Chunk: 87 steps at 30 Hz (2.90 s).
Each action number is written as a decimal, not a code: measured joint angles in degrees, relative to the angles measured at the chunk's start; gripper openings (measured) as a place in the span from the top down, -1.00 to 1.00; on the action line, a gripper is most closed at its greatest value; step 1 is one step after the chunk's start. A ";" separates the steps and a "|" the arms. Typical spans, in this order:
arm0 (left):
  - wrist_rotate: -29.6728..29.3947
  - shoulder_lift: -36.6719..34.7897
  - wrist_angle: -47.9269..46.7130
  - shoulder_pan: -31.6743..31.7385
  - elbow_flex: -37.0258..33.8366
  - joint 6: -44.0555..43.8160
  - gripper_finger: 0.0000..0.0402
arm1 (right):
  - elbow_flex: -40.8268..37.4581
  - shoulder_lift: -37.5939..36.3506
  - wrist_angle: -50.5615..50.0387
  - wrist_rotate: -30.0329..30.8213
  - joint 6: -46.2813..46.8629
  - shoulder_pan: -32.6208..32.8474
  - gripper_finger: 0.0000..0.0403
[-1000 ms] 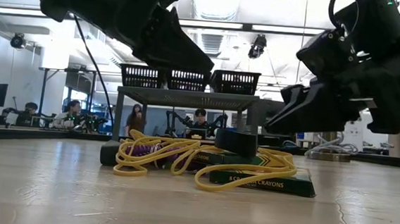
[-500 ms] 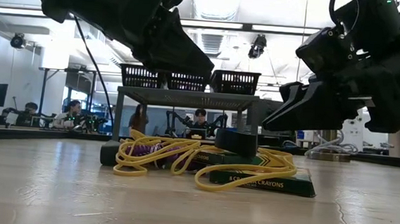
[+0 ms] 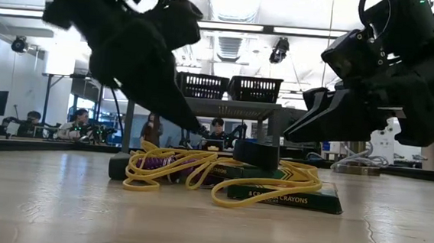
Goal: Pick & Place Office Desk Supplies
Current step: Put the yellow rubberband into the middle black bin on the shelf, then put the yellow rubberband into the left black bin on the shelf
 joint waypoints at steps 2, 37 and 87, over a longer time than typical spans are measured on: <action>-1.26 -1.39 -5.19 0.00 1.11 -2.27 0.18 | 0.00 0.00 -0.02 0.00 -0.13 0.00 0.71; -3.78 -8.15 0.54 -2.38 -6.49 -0.13 0.99 | 0.00 0.00 -1.64 0.00 0.28 0.00 0.71; 3.45 -5.31 -3.53 -4.02 -8.03 9.44 0.28 | 0.17 0.00 -1.36 -0.02 1.40 -1.03 0.71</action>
